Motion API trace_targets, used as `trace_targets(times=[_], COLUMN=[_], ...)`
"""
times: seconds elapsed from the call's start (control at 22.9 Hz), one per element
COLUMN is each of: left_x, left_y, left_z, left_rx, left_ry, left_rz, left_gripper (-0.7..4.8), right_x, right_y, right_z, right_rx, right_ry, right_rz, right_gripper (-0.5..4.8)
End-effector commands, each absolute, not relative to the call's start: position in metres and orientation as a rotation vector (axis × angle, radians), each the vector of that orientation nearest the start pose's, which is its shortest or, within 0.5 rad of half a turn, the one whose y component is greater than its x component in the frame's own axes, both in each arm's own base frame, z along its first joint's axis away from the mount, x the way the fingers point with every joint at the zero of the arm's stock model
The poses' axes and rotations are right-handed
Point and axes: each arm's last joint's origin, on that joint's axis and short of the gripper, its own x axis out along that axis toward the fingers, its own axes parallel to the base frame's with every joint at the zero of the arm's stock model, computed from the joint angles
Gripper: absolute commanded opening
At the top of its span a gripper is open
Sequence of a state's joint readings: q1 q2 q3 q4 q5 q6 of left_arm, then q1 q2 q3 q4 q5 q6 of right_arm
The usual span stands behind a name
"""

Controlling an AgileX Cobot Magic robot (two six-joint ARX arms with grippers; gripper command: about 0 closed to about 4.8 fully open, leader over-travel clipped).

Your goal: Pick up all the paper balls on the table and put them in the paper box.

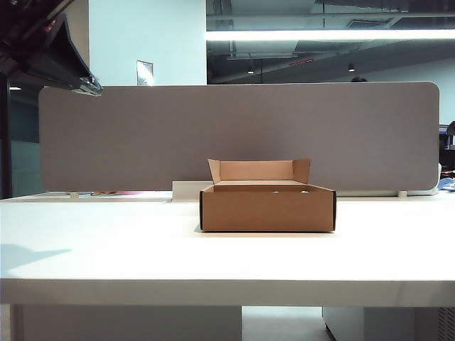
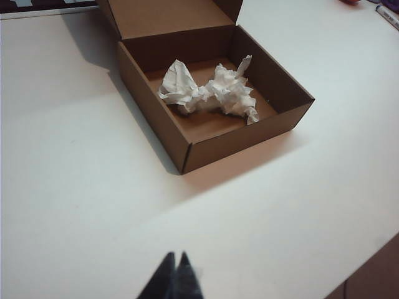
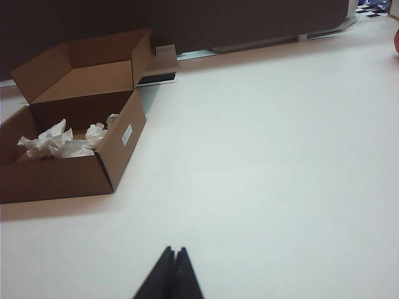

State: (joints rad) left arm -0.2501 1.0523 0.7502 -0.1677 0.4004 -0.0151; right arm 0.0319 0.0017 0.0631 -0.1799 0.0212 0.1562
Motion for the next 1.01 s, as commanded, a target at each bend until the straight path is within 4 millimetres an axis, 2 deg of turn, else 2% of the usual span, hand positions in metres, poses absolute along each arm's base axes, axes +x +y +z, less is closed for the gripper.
trace_targets(times=[0.04, 0.22, 0.7, 1.01], left_x=[0.214, 0.211, 0.209, 0.211], left_y=[-0.066, -0.065, -0.064, -0.061], left_z=[0.276, 0.278, 0.281, 0.281], left_rx=[-0.043, -0.012, 0.022, 0.134], left_ry=[0.475, 0.460, 0.431, 0.393], left_rz=[-0.639, -0.646, -0.646, -0.539], left_gripper=[-0.05, -0.05, -0.05, -0.05], right_x=[0.096, 0.097, 0.097, 0.097], right_y=[0.002, 0.002, 0.002, 0.002], right_z=[0.164, 0.156, 0.152, 0.152], right_rx=[0.148, 0.147, 0.146, 0.146], right_ry=[0.060, 0.077, 0.119, 0.119], right_rz=[0.002, 0.002, -0.002, -0.002], right_gripper=[-0.08, -0.08, -0.05, -0.05])
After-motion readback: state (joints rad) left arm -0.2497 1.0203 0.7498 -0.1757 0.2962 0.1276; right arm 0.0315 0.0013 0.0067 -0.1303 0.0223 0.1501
